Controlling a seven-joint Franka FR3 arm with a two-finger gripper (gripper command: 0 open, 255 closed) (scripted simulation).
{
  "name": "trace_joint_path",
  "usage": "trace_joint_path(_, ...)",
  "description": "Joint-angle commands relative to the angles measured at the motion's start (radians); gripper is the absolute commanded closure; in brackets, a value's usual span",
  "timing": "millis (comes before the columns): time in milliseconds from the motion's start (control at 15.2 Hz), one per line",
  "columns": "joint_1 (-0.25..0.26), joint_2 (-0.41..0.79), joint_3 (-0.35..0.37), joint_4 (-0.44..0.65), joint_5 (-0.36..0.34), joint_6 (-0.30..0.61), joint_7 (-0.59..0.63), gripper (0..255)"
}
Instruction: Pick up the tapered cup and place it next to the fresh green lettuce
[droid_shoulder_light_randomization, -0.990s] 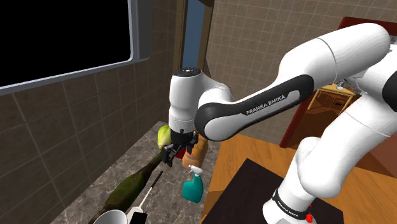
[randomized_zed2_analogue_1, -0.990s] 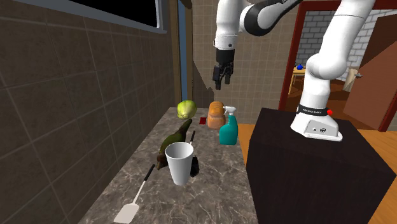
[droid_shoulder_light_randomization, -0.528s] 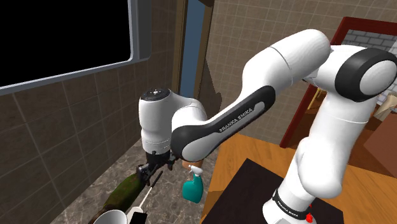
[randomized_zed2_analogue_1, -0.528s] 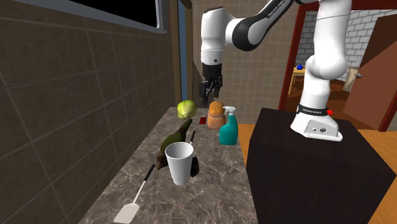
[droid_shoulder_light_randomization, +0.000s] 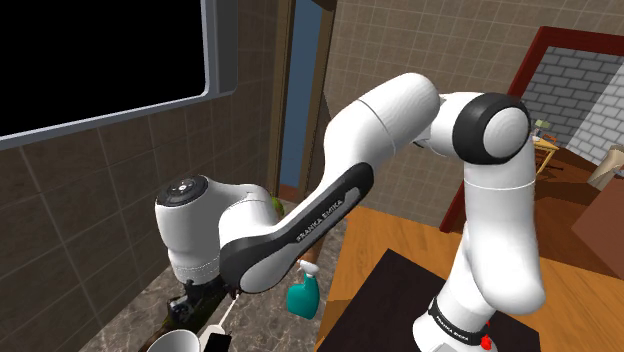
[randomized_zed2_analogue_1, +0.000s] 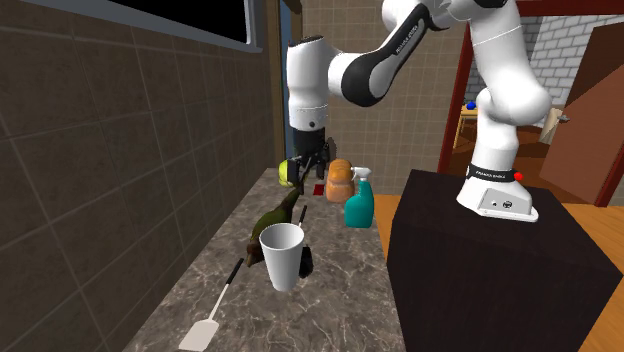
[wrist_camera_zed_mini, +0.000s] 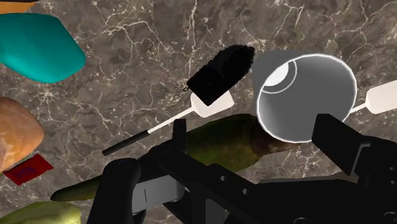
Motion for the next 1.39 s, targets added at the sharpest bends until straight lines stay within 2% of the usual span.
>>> trace_joint_path(0, 0.047, 0.092, -0.018, 0.085, -0.041, -0.012, 0.042, 0)
trace_joint_path(396, 0.182, 0.339, -0.068, 0.375, -0.102, -0.082, 0.098, 0)
trace_joint_path(792, 0.314, 0.598, -0.109, 0.744, -0.12, -0.191, 0.094, 0)
trace_joint_path(1320, 0.315, 0.652, -0.125, 0.739, -0.137, -0.131, 0.101, 0)
